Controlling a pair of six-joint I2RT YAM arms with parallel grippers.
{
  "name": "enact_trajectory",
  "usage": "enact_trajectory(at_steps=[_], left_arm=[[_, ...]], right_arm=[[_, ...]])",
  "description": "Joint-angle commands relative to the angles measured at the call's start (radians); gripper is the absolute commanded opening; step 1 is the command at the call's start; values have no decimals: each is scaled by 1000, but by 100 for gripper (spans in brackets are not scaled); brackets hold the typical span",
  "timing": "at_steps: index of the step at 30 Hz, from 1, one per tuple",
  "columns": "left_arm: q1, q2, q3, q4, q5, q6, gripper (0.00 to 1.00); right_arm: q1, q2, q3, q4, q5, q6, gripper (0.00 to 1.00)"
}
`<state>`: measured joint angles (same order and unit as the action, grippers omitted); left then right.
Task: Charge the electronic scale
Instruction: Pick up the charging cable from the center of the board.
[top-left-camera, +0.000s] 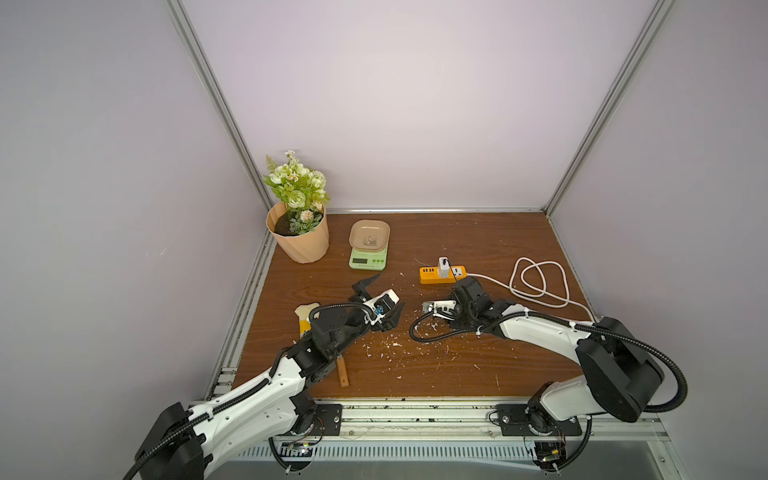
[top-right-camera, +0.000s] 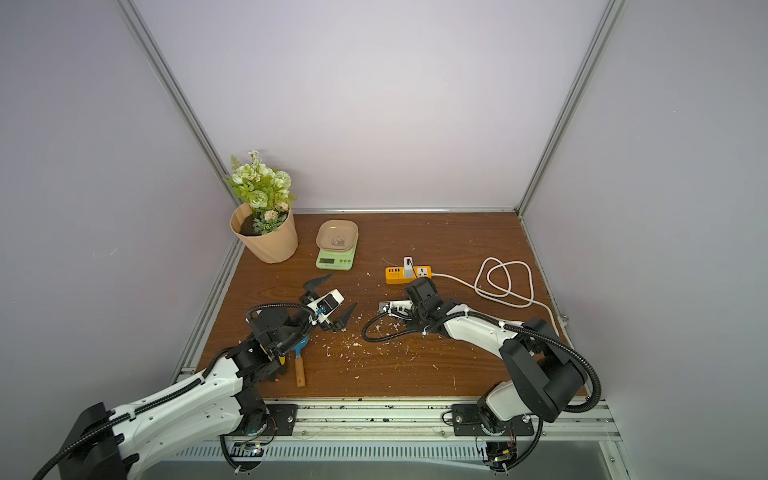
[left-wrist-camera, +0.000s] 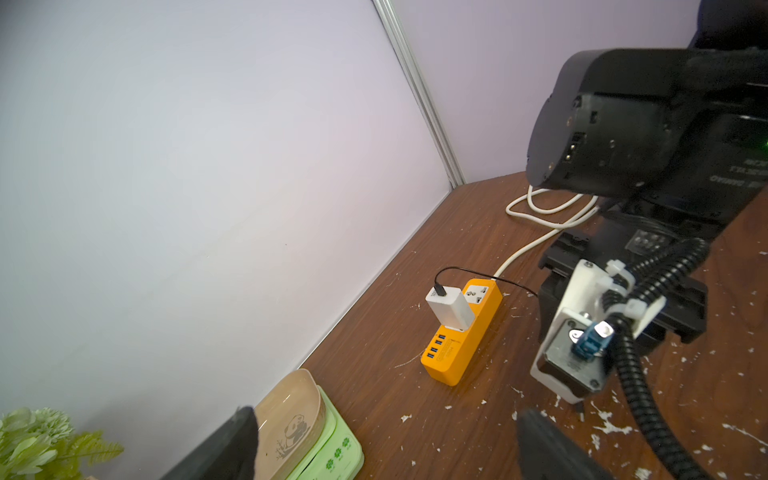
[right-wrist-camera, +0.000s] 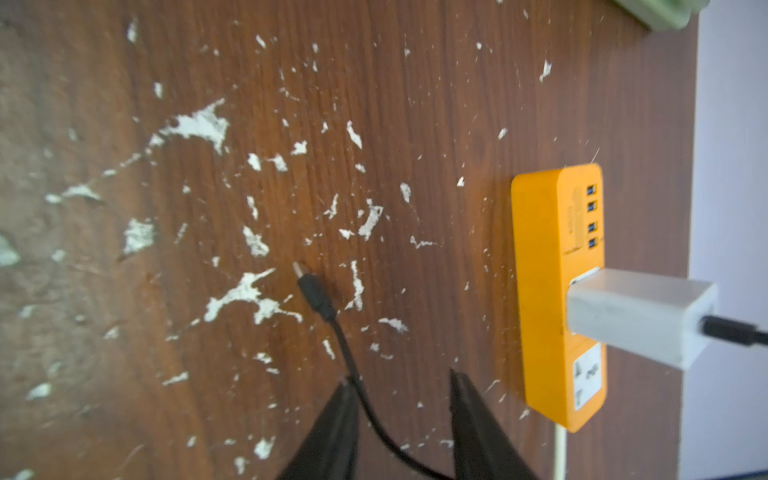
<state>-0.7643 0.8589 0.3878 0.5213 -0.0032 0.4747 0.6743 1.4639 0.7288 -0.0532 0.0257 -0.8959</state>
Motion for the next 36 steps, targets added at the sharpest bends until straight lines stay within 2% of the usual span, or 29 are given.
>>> enact_trajectory(at_steps=[1, 3, 6, 9, 12, 14, 16, 19, 22, 28, 36], left_arm=[[1, 25, -7, 42, 19, -47, 97], [3, 47, -3, 55, 21, -94, 97], [32, 91, 5, 82, 20, -221, 97], [124, 153, 41, 70, 95, -411, 96], [219, 225, 81, 47, 179, -590, 91], [234, 266, 106, 33, 208, -646, 89], [235, 303, 129, 22, 241, -681, 89], [236, 348, 162, -6, 285, -694, 88], [236, 345, 166, -12, 296, -680, 88], [246, 298, 180, -64, 300, -649, 89], [264, 240, 159, -83, 300, -645, 90]], right_arm=[[-18, -25, 6, 78, -87, 0, 19], [-38, -29, 6, 98, -138, 25, 11], [-61, -44, -12, 153, -187, 58, 12], [-79, -60, -31, 204, -229, 82, 11], [-99, -77, -50, 242, -269, 104, 10], [-107, -91, -56, 231, -296, 102, 15], [-107, -103, -61, 219, -300, 91, 24], [-87, -104, -53, 158, -271, 46, 40], [-37, -63, -29, 103, -159, 1, 47], [-9, 54, 53, 33, -48, -17, 52], [-2, 183, 132, 10, -1, -17, 50]])
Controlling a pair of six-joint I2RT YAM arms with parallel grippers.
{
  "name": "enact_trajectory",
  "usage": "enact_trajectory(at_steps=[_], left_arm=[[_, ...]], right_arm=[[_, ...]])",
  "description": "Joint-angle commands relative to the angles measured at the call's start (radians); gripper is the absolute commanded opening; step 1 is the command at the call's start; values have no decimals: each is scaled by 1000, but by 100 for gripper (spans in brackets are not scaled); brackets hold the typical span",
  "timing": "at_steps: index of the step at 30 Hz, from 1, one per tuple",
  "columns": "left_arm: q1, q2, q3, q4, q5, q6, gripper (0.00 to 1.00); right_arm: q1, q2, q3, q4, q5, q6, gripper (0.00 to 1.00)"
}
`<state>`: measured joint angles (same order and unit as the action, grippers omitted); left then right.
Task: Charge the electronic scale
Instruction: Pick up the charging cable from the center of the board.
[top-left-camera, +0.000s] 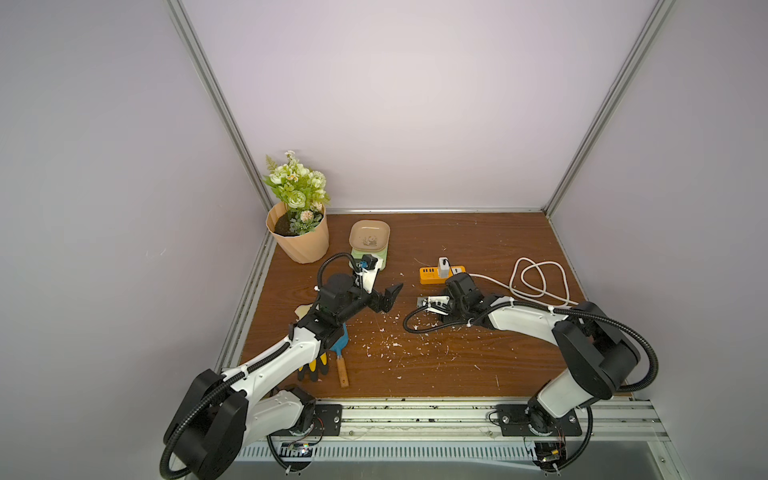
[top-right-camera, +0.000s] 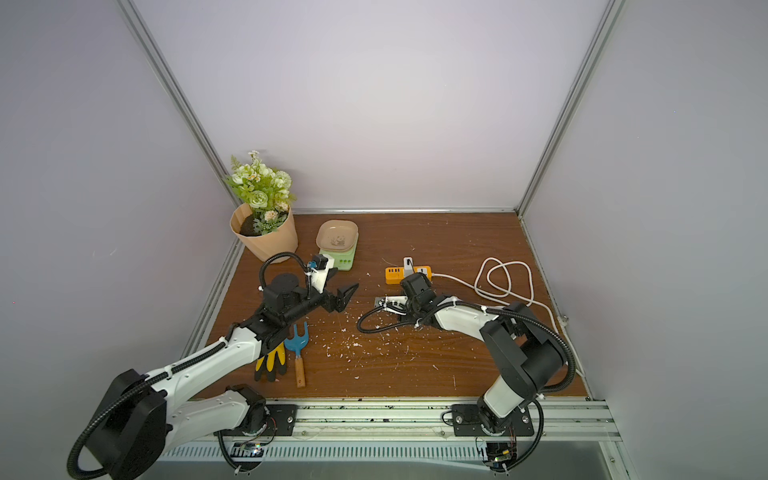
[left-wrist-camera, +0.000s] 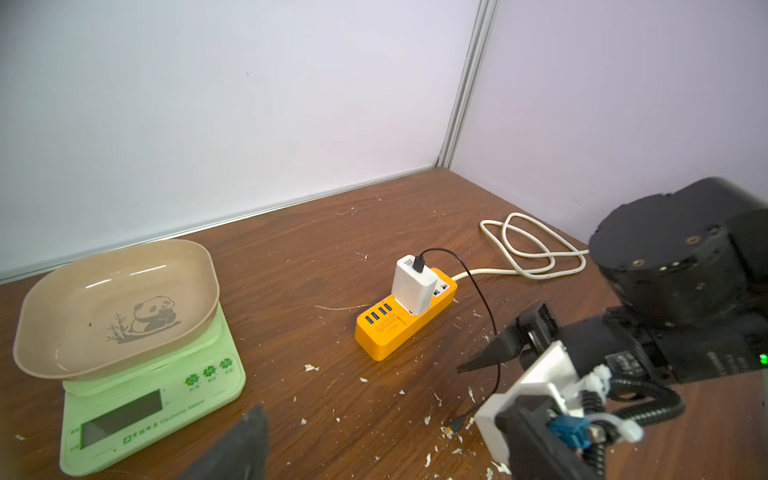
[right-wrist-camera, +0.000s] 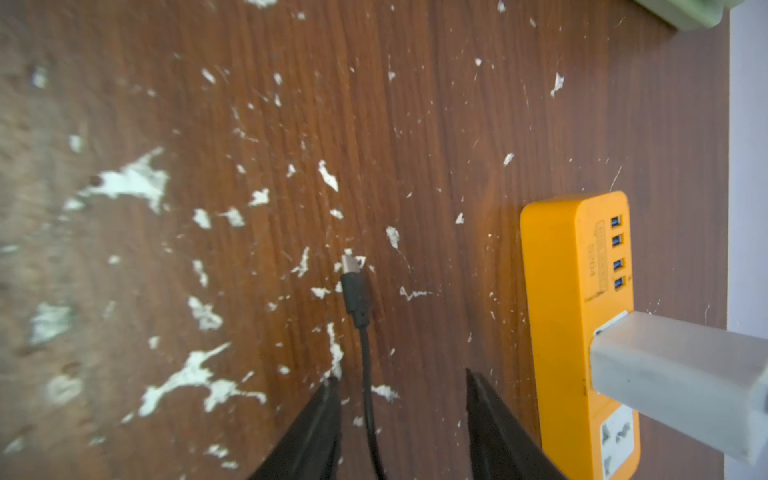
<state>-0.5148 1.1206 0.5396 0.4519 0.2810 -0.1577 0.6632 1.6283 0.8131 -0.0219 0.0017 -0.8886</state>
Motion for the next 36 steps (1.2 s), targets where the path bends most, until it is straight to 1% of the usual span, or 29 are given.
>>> enact_trajectory(at_steps=[1, 2, 4, 7, 11, 15, 18, 22, 26, 29, 33, 36], left_arm=[[15, -25, 8, -17, 14, -10, 90], [16, -28, 7, -20, 11, -8, 90], [18, -31, 3, -16, 9, -8, 91], [20, -22, 0, -7, 10, -23, 91], [42, 37, 14, -7, 48, -96, 91], [106, 118, 20, 54, 182, -224, 85], [117, 158, 32, 85, 260, -278, 83], [117, 217, 73, 74, 296, -329, 82], [113, 316, 124, 92, 354, -476, 77], [81, 393, 195, 78, 406, -563, 70], [13, 466, 263, 64, 404, -631, 70], [-7, 524, 304, 52, 417, -683, 69]], right_arm=[[8, 28, 52, -19, 19, -21, 48], [10, 35, 58, -17, 12, -21, 44], [10, 38, 55, 7, -1, -14, 31], [10, 26, 43, 44, -19, -8, 20], [-3, -15, -4, 160, -56, 31, 9], [-23, -67, -76, 313, -137, 86, 1], [-44, -100, -118, 389, -207, 119, 0], [-70, -135, -161, 471, -260, 152, 0], [-82, -161, -206, 553, -269, 158, 0], [-88, -169, -236, 615, -269, 158, 0], [-96, -174, -268, 681, -279, 164, 0], [-97, -174, -281, 714, -277, 160, 0]])
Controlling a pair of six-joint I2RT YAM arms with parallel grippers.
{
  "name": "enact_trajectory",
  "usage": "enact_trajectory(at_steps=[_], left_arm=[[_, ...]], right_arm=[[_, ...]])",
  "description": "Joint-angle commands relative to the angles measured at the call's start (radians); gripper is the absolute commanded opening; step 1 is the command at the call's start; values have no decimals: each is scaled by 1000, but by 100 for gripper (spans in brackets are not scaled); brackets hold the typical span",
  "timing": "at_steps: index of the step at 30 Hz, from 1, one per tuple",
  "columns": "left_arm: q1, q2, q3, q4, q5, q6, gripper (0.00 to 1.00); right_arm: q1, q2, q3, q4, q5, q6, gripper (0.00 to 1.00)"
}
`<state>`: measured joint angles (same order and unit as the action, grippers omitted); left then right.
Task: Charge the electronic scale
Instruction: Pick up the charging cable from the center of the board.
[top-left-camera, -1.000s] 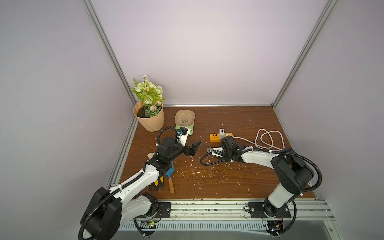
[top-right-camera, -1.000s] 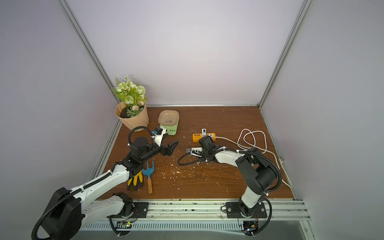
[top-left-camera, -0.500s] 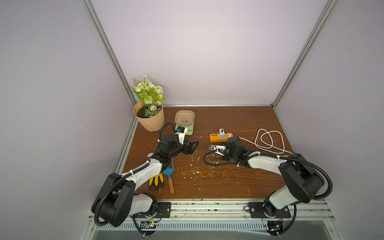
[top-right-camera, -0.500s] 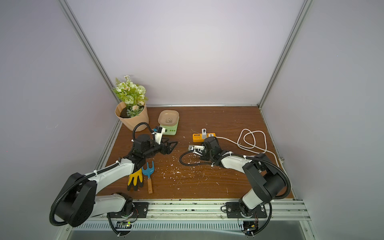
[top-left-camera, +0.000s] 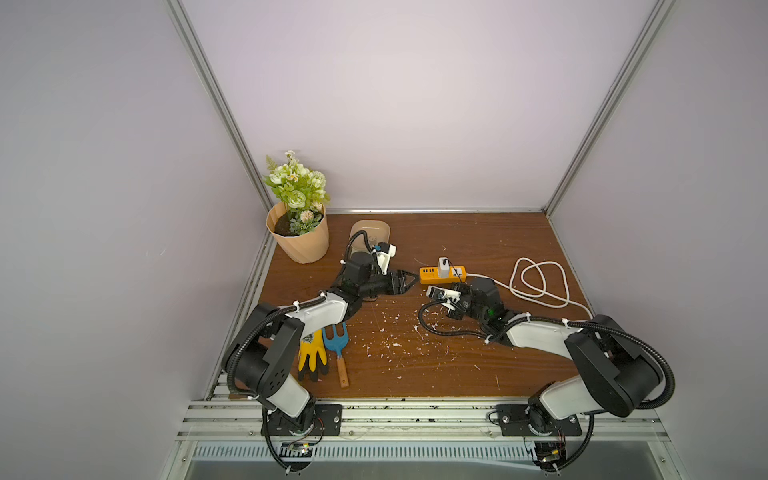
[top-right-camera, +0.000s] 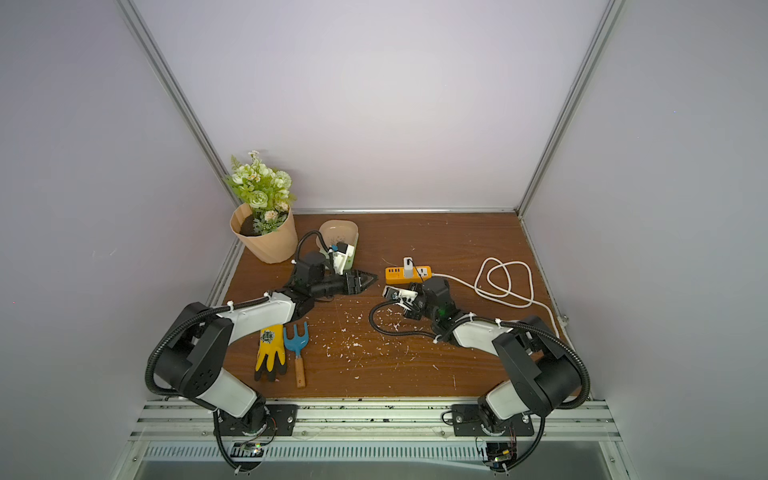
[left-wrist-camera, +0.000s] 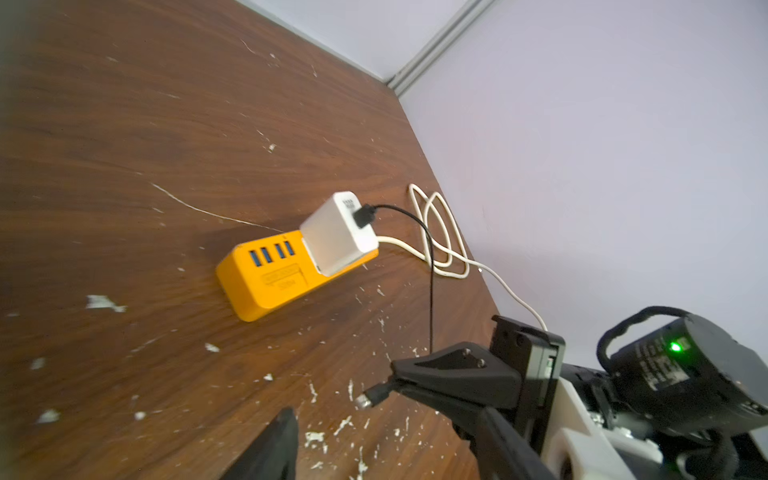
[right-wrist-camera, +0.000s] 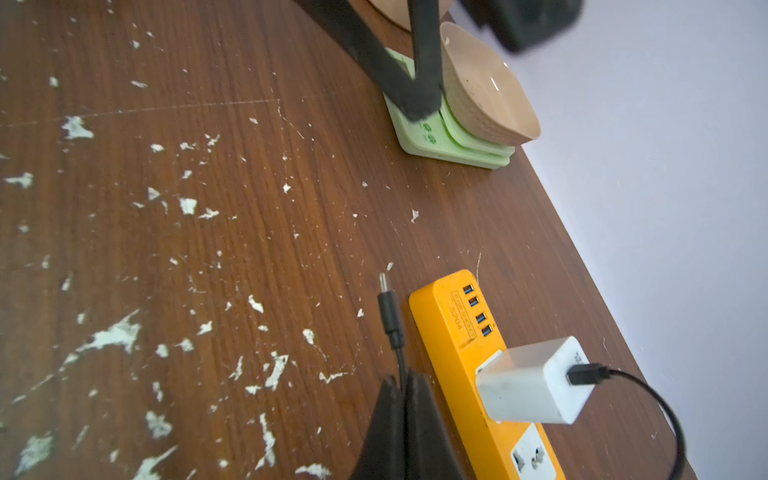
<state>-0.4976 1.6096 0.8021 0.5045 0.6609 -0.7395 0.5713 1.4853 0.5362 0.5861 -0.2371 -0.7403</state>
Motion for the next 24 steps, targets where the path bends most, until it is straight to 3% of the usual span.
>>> enact_trajectory(at_steps=[1, 10, 15, 24], left_arm=[[-25, 45, 47, -4, 33, -114, 69], [-41, 129, 54, 46, 54, -228, 63], [-51, 163, 62, 97, 89, -261, 53], [-50, 179, 74, 138, 100, -286, 47]], right_arm=[[-8, -29, -5, 109, -36, 10, 0], [-10, -13, -14, 159, -41, 14, 0], [-10, -8, -16, 170, -51, 15, 0], [-11, -14, -30, 173, -60, 10, 0]])
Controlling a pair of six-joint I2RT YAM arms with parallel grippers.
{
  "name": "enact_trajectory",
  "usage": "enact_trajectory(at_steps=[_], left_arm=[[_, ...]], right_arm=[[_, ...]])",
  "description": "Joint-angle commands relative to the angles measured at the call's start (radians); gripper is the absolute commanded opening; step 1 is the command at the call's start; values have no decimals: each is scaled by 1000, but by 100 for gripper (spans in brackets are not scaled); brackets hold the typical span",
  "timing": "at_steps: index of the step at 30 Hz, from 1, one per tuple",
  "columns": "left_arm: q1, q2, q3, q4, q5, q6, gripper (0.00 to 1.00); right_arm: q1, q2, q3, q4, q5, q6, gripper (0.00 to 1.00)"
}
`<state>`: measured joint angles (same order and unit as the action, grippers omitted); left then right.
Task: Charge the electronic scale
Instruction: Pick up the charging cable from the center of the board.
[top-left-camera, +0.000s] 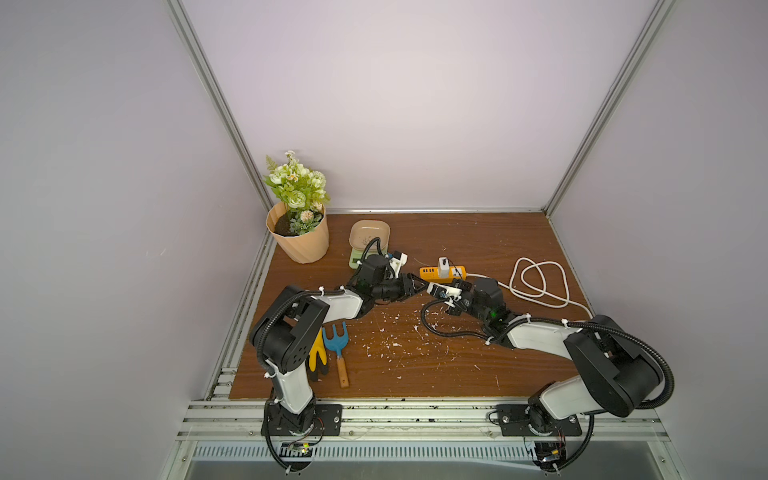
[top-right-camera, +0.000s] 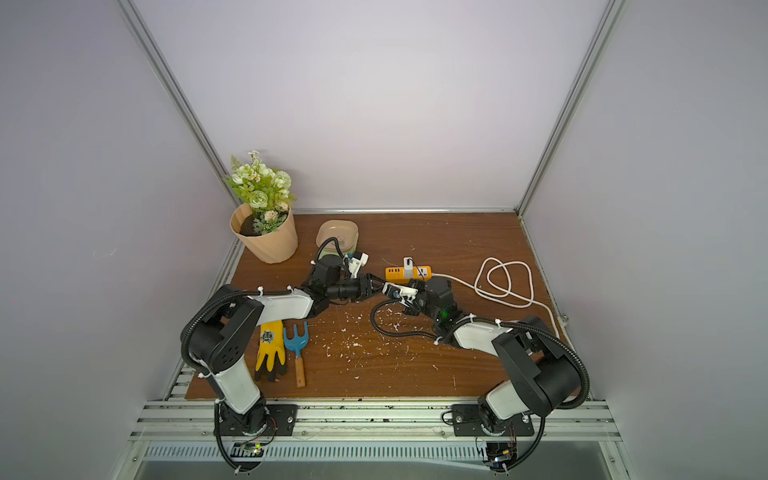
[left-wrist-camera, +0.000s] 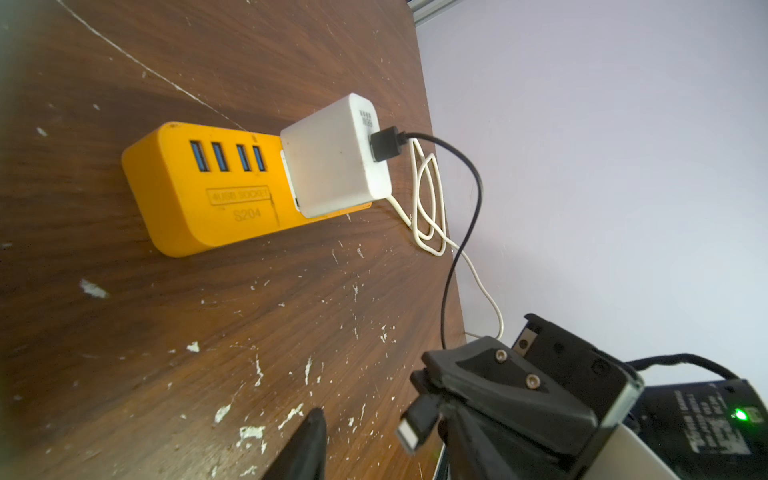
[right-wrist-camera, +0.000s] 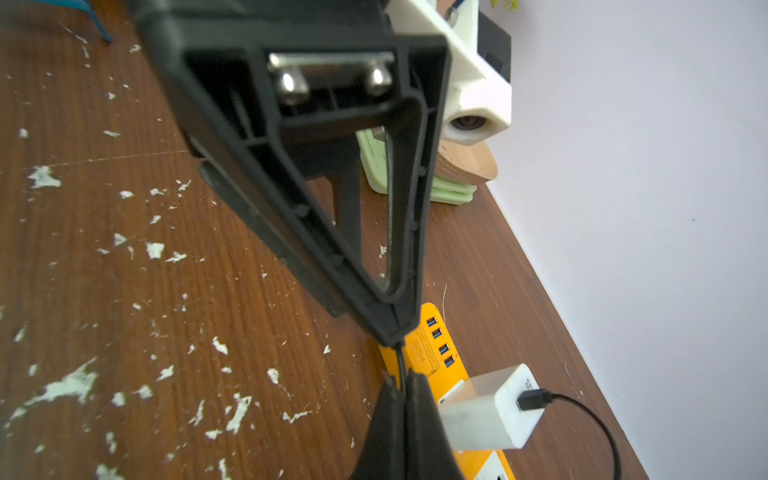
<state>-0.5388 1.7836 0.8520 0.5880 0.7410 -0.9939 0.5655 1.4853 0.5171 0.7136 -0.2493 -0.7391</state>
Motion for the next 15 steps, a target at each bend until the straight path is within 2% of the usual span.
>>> enact_trajectory(at_steps=[1, 7, 15], left_arm=[[-9, 5, 25, 56, 18, -33, 46], [-10, 10, 23, 98, 38, -60, 35], [-13, 29, 15, 124, 49, -82, 34]], right_arm=[[-7, -16, -12, 45, -50, 9, 0], [-7, -18, -14, 37, -47, 9, 1], [-9, -22, -12, 42, -51, 15, 1]])
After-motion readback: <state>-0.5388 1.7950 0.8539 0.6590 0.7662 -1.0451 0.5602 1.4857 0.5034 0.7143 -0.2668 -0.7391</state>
